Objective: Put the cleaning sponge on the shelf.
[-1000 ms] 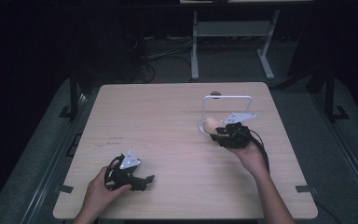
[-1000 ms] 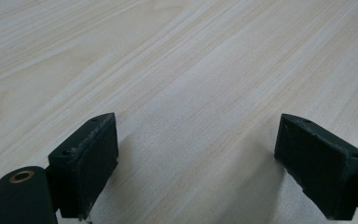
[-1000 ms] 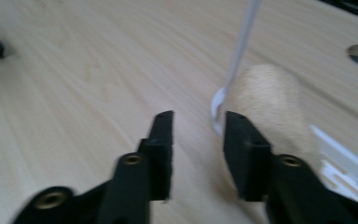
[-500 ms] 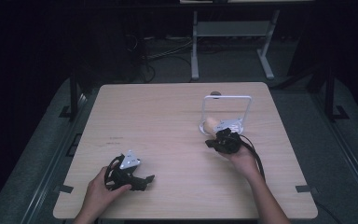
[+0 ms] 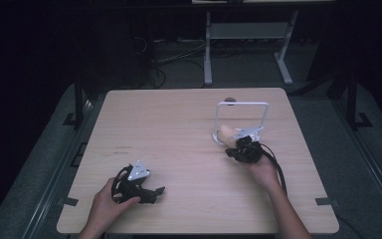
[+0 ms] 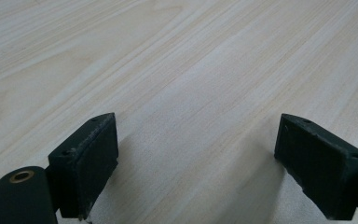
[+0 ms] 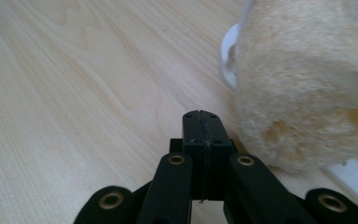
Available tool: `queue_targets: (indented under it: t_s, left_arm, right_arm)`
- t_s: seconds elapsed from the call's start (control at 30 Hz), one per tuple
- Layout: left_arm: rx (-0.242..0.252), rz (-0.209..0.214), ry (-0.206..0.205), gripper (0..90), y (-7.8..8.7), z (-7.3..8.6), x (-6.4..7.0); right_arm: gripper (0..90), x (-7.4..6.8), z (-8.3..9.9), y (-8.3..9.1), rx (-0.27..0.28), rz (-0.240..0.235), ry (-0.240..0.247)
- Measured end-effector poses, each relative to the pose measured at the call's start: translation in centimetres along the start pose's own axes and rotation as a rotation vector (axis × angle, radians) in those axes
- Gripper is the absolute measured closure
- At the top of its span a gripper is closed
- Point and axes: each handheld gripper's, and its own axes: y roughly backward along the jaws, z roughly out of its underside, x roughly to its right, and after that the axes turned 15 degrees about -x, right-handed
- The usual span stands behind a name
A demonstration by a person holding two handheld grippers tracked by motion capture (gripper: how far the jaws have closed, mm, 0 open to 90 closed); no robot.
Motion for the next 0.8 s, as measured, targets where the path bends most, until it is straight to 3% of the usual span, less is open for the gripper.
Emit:
queue_targets:
  t_s: [0.8]
  left_arm:
    - [0.000,-0.001,-0.001,12.8,0.0,0.0,0.0]
  right_arm:
    - [90.0,2.8,1.4,1.7,0.081,0.095,-0.104]
